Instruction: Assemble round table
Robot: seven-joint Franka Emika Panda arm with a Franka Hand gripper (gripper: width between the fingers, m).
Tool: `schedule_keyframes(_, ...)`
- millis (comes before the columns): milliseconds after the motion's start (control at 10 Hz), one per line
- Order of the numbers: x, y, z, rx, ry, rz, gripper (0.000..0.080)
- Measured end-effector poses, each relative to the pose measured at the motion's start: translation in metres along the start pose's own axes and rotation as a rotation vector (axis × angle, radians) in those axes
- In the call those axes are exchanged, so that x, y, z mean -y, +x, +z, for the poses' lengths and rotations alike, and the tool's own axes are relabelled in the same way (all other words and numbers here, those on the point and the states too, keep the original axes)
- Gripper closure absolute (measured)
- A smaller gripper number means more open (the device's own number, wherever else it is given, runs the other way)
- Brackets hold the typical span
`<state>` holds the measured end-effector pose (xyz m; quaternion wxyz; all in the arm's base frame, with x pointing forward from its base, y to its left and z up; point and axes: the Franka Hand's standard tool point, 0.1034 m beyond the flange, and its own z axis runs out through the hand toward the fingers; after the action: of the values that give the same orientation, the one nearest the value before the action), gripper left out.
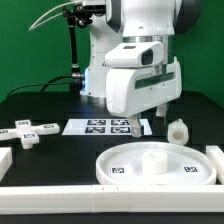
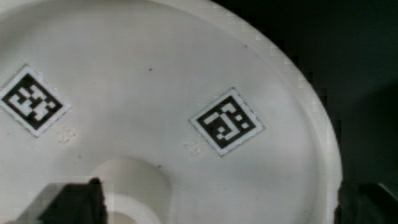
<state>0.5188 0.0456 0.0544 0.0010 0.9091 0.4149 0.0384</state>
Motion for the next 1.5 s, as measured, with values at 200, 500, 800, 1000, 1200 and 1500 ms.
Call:
schedule_keyframes(200,0.001,0.0,0.001,0.0,0.002,0.065,0.0151)
schedule_keyframes(500,0.008,0.002,-0.001,-0.003,0.014,0.443,0.0151)
schedule_keyframes(800,0.026,0.013,0.0,-0.008,0.042,0.768,0.0151)
schedule_keyframes(1000,0.038,0.023,0.001,-0.006,0.054,0.943,0.0151)
schedule_keyframes(1200,0.036,0.034,-0.004,-0.025,0.05,0.954,0.0151)
schedule_keyframes(1500,0.04,0.033,-0.002,-0.025,0.073,1.126,0.0151)
